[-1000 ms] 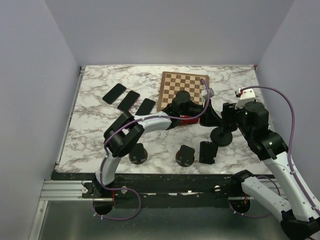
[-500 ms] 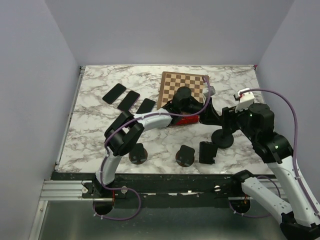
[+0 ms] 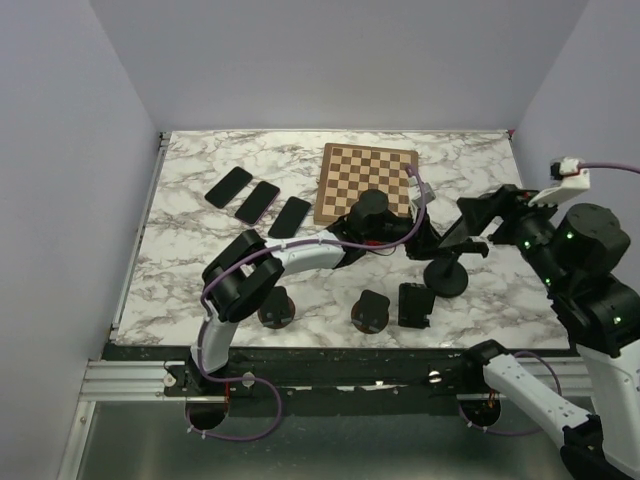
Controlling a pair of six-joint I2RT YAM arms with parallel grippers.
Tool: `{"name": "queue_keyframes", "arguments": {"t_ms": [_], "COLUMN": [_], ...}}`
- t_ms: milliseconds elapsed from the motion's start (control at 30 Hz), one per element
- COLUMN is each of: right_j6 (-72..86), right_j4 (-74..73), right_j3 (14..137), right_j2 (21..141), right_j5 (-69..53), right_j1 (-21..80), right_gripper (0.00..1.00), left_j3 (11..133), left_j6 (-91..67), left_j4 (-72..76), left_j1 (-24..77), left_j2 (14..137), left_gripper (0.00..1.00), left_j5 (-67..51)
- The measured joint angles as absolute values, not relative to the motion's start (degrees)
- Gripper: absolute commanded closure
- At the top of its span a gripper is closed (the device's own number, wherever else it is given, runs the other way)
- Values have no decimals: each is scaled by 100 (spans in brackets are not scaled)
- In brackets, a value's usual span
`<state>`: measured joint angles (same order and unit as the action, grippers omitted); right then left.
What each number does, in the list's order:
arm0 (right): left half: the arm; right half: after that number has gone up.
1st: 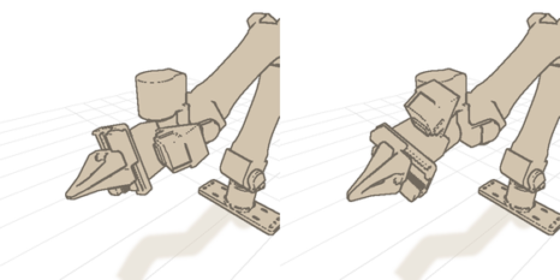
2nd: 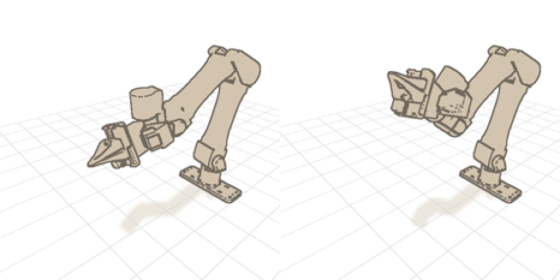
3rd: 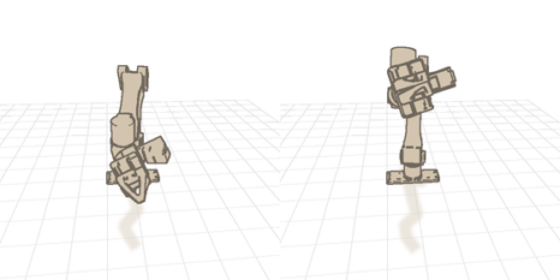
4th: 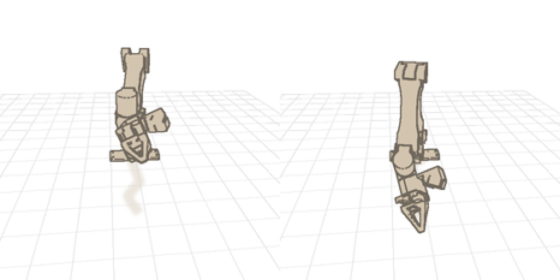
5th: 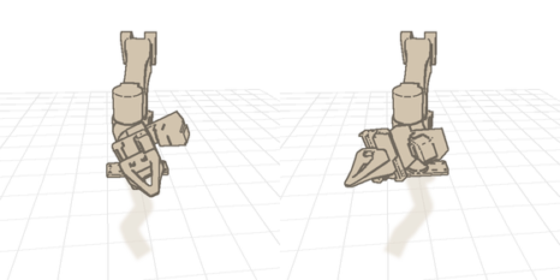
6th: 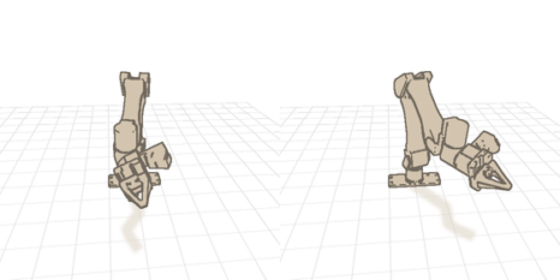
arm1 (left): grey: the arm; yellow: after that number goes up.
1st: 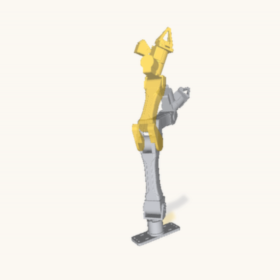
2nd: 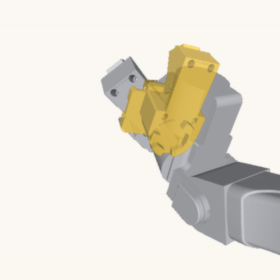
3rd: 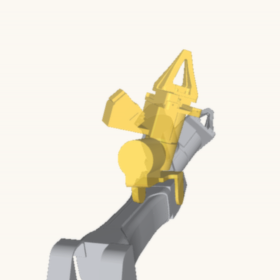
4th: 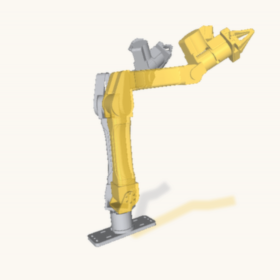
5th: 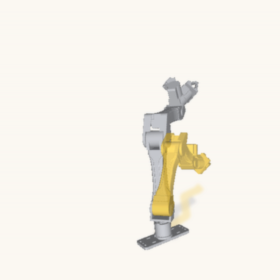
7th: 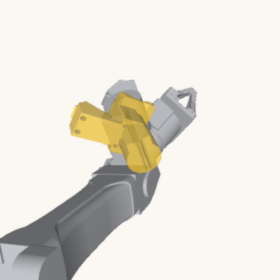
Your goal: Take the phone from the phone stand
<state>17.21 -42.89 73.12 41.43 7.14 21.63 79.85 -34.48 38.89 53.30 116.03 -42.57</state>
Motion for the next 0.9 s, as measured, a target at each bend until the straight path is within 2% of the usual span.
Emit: {"name": "queue_keyframes", "arguments": {"t_ms": [67, 100, 133, 200, 333, 567, 767, 900], "right_j6": [1964, 2038, 2123, 2174, 2209, 1863, 1557, 1428], "right_j4": [-4412, -4453, -4506, -4613, -4899, -5087, -5059, -5068], "right_j3": [7850, 8082, 8335, 8676, 9459, 10224, 10276, 10291], "right_j2": [4298, 4383, 4493, 4727, 5712, 7800, 9041, 9754], "right_j5": [893, 996, 1129, 1347, 2005, 2941, 2368, 2034], "right_j1": [2163, 2163, 2163, 2163, 2161, 1918, 154, -454], "right_gripper": [99, 99, 99, 100, 99, 99, 99, 99], "left_j3": [7953, 7929, 7911, 7883, 7728, 7437, 7100, 7100], "left_j6": [-3450, -3459, -3474, -3548, -3642, -3675, -3651, -3625], "left_j4": [3885, 3883, 3883, 3835, 3717, 3441, 2423, 1503], "left_j1": [5354, 5354, 5354, 5354, 5328, 5325, 5249, 5214], "left_j2": [11566, 11542, 11526, 11498, 11349, 10829, 9631, 8759], "left_gripper": [61, 54, 43, 32, 16, 13, 12, 12], "left_j5": [-4134, -4066, -4029, -3966, -3894, -3743, -3087, -2596]}}
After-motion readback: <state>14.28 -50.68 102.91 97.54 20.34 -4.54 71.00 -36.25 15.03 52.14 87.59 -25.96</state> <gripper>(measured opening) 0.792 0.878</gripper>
